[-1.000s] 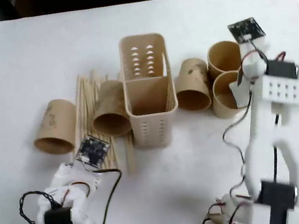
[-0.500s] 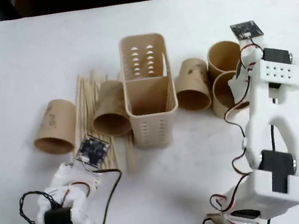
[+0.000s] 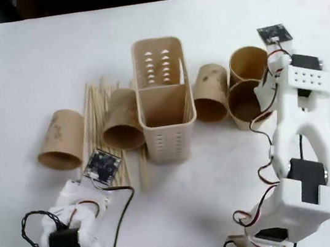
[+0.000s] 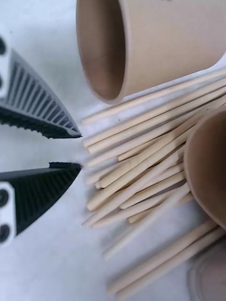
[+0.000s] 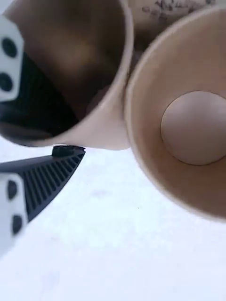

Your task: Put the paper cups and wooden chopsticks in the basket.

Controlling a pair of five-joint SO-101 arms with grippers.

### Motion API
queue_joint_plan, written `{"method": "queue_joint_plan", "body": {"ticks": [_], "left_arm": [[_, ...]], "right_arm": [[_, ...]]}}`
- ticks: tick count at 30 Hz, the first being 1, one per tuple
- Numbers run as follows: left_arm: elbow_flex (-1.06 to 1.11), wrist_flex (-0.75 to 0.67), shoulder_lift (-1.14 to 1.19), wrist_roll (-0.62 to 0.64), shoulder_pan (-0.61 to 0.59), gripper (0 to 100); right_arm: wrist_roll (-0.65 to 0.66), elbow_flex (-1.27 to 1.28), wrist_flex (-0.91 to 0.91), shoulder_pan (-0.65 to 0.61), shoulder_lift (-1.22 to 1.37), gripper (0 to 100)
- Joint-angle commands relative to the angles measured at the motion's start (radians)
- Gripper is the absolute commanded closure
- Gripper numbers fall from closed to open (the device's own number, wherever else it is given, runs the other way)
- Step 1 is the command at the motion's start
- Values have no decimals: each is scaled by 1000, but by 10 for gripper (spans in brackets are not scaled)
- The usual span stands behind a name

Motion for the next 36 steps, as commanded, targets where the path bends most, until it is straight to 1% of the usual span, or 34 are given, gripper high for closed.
{"method": "queue_joint_plan", "body": {"ticks": [1, 10, 14, 17, 20, 23, 28, 31, 36], "left_arm": [[-2, 15, 7, -3, -5, 898], [-2, 15, 7, -3, -5, 898], [-2, 15, 7, -3, -5, 898], [-2, 15, 7, -3, -5, 898], [-2, 15, 7, -3, -5, 898], [-2, 15, 7, -3, -5, 898], [-2, 15, 7, -3, -5, 898], [-2, 15, 7, -3, -5, 898], [-2, 15, 7, -3, -5, 898]], "right_arm": [[2, -44, 13, 36, -97, 981], [2, -43, 166, 137, -433, 981], [0, -44, 216, 119, -630, 981], [-6, -46, 237, 30, -794, 981], [-11, -49, 220, -104, -940, 981], [-89, -49, 148, -243, -1009, 981], [-184, -54, 48, -424, -914, 981], [-233, -107, 13, -493, -802, 981], [-290, -250, 12, -596, -611, 981]]}}
